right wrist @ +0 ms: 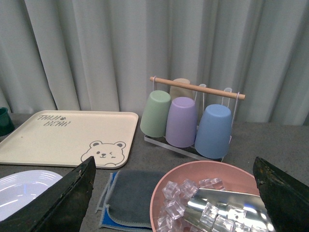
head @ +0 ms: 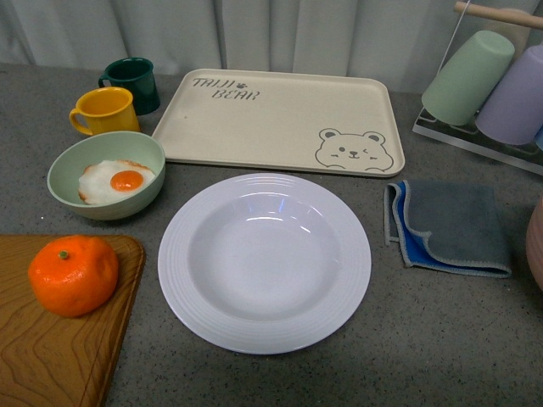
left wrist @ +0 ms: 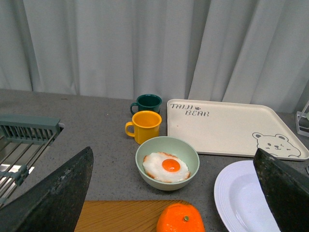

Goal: Place orange and plate with both arms

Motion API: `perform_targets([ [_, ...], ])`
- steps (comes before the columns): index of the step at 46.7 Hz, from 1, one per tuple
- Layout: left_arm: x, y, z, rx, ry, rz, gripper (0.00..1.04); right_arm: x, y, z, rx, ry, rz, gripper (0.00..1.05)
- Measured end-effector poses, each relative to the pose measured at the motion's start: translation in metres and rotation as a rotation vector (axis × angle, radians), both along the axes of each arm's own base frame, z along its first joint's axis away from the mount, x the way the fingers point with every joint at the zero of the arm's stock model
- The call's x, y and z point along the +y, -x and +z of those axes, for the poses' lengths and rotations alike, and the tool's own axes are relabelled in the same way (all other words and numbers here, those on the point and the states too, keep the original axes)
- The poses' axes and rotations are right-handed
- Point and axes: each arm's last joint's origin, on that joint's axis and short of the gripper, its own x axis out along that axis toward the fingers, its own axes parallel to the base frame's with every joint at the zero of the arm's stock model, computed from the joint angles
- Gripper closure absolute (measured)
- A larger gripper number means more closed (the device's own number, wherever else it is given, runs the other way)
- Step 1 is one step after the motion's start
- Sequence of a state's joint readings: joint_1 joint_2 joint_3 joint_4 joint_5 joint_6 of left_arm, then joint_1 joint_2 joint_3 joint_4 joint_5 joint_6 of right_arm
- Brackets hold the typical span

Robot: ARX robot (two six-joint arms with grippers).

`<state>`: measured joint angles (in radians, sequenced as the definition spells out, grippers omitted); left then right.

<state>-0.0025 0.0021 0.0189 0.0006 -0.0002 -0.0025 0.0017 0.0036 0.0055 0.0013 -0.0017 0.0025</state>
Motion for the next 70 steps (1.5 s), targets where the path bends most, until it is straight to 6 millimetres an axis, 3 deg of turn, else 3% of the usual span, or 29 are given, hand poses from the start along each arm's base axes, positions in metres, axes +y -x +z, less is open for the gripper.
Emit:
perform_targets([
  [28, 0.0, 0.0, 0.0, 0.002, 0.002, 0.003, 0.07, 0.0, 0.0, 0.0, 0.0, 0.0, 0.0, 0.09],
  [33, -0.001, -0.004, -0.005, 0.211, 0.036, 0.139, 0.07, 0.0, 0.0, 0.0, 0.0, 0.0, 0.0, 0.09],
  [41, -0.005, -0.038, -0.001, 0.36, 0.093, 0.123, 0.07, 0.0, 0.0, 0.0, 0.0, 0.0, 0.0, 0.09],
  [46, -0.012, -0.074, -0.002, 0.493, 0.095, 0.118, 0.07, 0.0, 0.0, 0.0, 0.0, 0.0, 0.0, 0.09],
  [50, -0.021, -0.108, -0.013, 0.636, 0.095, 0.081, 0.07, 0.0, 0.0, 0.0, 0.0, 0.0, 0.0, 0.09],
  [55, -0.027, -0.134, -0.026, 0.758, 0.095, 0.049, 0.07, 0.0, 0.0, 0.0, 0.0, 0.0, 0.0, 0.09],
  [70, -0.029, -0.16, -0.052, 0.936, 0.078, 0.043, 0.07, 0.0, 0.0, 0.0, 0.0, 0.0, 0.0, 0.09],
])
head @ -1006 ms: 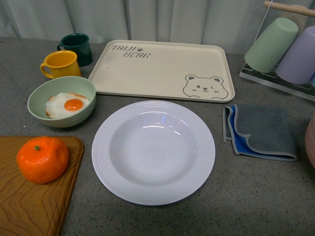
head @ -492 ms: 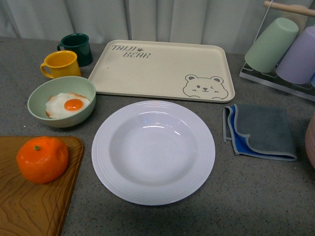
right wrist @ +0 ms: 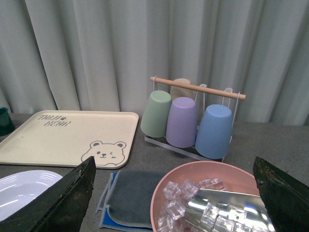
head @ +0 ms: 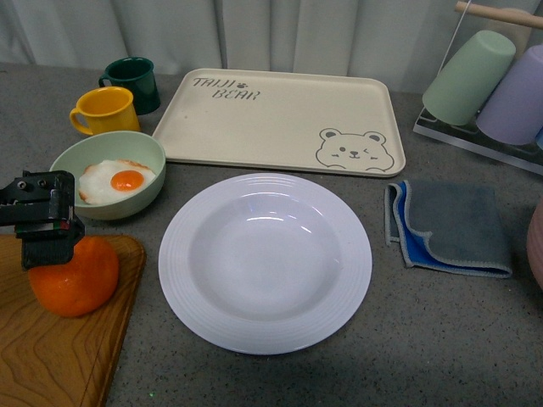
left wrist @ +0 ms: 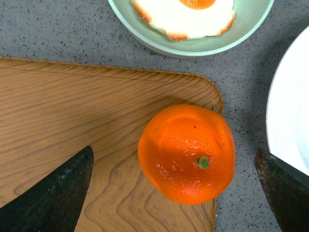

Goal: Place orange and plate with both arms

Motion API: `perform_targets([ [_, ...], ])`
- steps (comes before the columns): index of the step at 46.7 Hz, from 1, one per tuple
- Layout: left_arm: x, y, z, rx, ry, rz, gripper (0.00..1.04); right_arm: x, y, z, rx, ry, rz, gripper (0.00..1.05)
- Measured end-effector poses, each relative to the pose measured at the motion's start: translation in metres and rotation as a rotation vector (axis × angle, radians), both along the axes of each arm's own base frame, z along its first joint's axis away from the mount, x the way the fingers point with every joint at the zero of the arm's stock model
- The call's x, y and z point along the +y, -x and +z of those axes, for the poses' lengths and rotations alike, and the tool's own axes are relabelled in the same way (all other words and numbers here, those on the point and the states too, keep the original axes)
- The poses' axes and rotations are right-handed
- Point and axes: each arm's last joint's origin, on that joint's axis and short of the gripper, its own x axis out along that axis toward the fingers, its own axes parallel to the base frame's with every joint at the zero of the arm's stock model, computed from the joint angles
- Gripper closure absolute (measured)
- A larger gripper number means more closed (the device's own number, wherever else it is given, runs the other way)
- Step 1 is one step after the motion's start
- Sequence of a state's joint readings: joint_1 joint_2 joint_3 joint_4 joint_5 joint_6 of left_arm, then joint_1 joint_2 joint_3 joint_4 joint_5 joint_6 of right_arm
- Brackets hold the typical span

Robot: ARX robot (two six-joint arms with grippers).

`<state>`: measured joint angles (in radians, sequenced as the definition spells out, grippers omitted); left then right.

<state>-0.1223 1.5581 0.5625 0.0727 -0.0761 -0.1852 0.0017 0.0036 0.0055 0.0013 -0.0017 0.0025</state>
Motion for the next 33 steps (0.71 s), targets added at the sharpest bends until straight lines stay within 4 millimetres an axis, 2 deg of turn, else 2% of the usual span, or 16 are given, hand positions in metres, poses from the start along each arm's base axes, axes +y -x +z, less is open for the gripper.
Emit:
perform_targets([
  [20, -0.003, -0.016, -0.025, 0.143, 0.078, -0.003, 0.07, 0.0, 0.0, 0.0, 0.0, 0.0, 0.0, 0.09],
  [28, 0.003, -0.018, -0.035, 0.177, 0.076, 0.03, 0.07, 0.0, 0.0, 0.0, 0.0, 0.0, 0.0, 0.09],
  [33, 0.009, -0.018, -0.038, 0.198, 0.089, 0.056, 0.27, 0.0, 0.0, 0.0, 0.0, 0.0, 0.0, 0.09],
])
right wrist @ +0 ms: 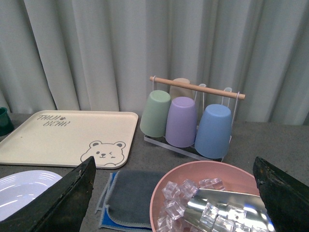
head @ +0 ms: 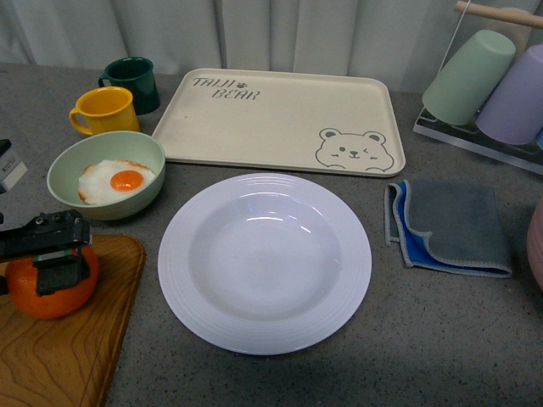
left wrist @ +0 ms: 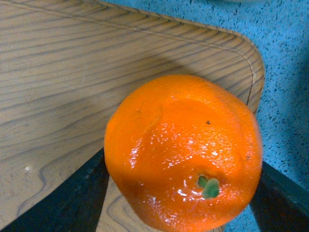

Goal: Place orange and plate with both arms

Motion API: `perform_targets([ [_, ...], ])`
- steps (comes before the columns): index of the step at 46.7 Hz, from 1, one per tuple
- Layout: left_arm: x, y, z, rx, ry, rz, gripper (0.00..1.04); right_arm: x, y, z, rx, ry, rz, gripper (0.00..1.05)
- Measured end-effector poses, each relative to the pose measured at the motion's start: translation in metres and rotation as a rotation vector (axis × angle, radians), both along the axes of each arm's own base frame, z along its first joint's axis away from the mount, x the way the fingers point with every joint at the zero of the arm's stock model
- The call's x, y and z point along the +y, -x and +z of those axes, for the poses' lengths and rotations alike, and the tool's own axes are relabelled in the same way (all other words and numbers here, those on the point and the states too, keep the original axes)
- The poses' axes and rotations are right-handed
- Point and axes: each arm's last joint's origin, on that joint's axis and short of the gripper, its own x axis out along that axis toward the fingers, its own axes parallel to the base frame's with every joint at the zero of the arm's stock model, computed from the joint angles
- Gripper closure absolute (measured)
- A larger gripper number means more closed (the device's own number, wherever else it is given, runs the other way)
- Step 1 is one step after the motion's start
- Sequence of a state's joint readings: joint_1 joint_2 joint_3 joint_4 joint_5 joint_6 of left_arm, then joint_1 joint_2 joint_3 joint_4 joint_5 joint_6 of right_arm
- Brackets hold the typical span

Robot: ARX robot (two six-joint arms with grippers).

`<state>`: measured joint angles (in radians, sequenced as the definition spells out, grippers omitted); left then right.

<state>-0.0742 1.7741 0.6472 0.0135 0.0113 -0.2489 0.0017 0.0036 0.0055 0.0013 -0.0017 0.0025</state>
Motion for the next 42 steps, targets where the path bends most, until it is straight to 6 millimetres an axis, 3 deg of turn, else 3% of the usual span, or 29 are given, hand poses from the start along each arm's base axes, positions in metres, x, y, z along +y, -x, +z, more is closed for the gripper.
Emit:
perform_targets([
  [5, 0.001, 0.0, 0.007, -0.02, 0.023, 0.012, 0.41, 0.0, 0.0, 0.0, 0.0, 0.0, 0.0, 0.09],
  [15, -0.013, 0.001, 0.027, -0.081, 0.044, -0.036, 0.45, 0.0, 0.0, 0.0, 0.0, 0.0, 0.0, 0.09],
  [27, -0.079, -0.013, 0.051, -0.171, 0.055, -0.203, 0.46, 0.0, 0.0, 0.0, 0.0, 0.0, 0.0, 0.09],
  [35, -0.127, -0.022, 0.044, -0.17, 0.043, -0.313, 0.46, 0.0, 0.0, 0.0, 0.0, 0.0, 0.0, 0.09],
  [42, -0.148, -0.025, 0.031, -0.143, 0.031, -0.366, 0.46, 0.0, 0.0, 0.0, 0.0, 0.0, 0.0, 0.09],
])
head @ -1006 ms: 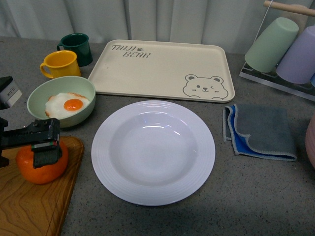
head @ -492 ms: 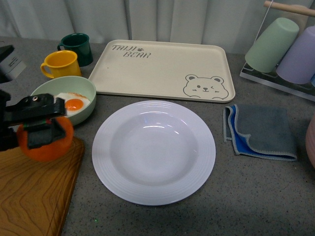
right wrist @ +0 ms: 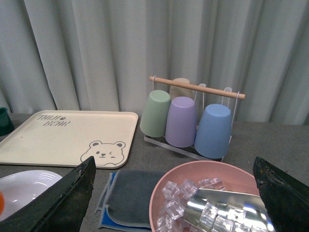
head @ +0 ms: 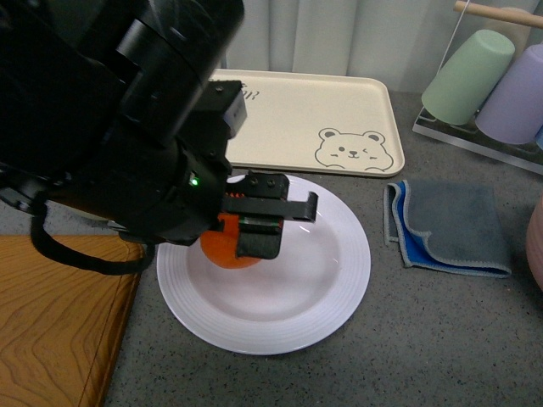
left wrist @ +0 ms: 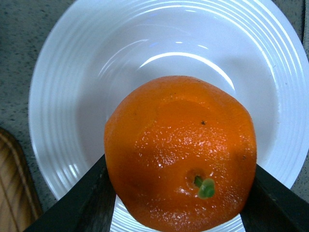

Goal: Place orange and plate with both arms

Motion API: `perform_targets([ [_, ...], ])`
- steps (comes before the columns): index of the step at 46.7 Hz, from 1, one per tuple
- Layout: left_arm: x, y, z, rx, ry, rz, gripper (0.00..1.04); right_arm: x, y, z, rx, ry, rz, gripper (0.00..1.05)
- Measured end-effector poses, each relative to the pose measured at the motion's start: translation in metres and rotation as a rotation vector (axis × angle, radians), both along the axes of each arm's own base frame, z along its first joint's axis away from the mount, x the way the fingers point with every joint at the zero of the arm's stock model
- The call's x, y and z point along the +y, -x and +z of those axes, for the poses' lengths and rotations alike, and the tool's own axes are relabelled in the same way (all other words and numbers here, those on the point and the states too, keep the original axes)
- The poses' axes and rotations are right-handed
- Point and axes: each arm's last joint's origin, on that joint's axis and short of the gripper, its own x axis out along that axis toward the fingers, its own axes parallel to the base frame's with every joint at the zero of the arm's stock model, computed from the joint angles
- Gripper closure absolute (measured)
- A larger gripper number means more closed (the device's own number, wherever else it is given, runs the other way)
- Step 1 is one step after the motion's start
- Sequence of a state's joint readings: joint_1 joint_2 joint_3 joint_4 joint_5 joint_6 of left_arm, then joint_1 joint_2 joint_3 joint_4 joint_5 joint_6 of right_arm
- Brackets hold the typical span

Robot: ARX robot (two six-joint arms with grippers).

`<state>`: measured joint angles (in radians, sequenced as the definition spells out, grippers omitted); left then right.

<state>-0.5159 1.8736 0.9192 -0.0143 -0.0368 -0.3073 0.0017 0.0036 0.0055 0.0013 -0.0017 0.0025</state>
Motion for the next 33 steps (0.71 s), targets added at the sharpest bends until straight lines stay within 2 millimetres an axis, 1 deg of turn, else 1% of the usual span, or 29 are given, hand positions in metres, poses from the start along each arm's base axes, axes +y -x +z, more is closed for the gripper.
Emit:
perform_targets([
  [4, -0.007, -0.004, -0.006, 0.003, -0.003, -0.011, 0.46, 0.0, 0.0, 0.0, 0.0, 0.0, 0.0, 0.09],
  [16, -0.016, -0.017, -0.014, -0.008, -0.004, -0.007, 0.46, 0.0, 0.0, 0.0, 0.0, 0.0, 0.0, 0.09],
  [24, -0.021, -0.017, -0.03, 0.021, -0.037, -0.017, 0.46, 0.0, 0.0, 0.0, 0.0, 0.0, 0.0, 0.09],
  [33, -0.023, -0.017, -0.037, 0.01, -0.058, -0.026, 0.46, 0.0, 0.0, 0.0, 0.0, 0.0, 0.0, 0.09],
])
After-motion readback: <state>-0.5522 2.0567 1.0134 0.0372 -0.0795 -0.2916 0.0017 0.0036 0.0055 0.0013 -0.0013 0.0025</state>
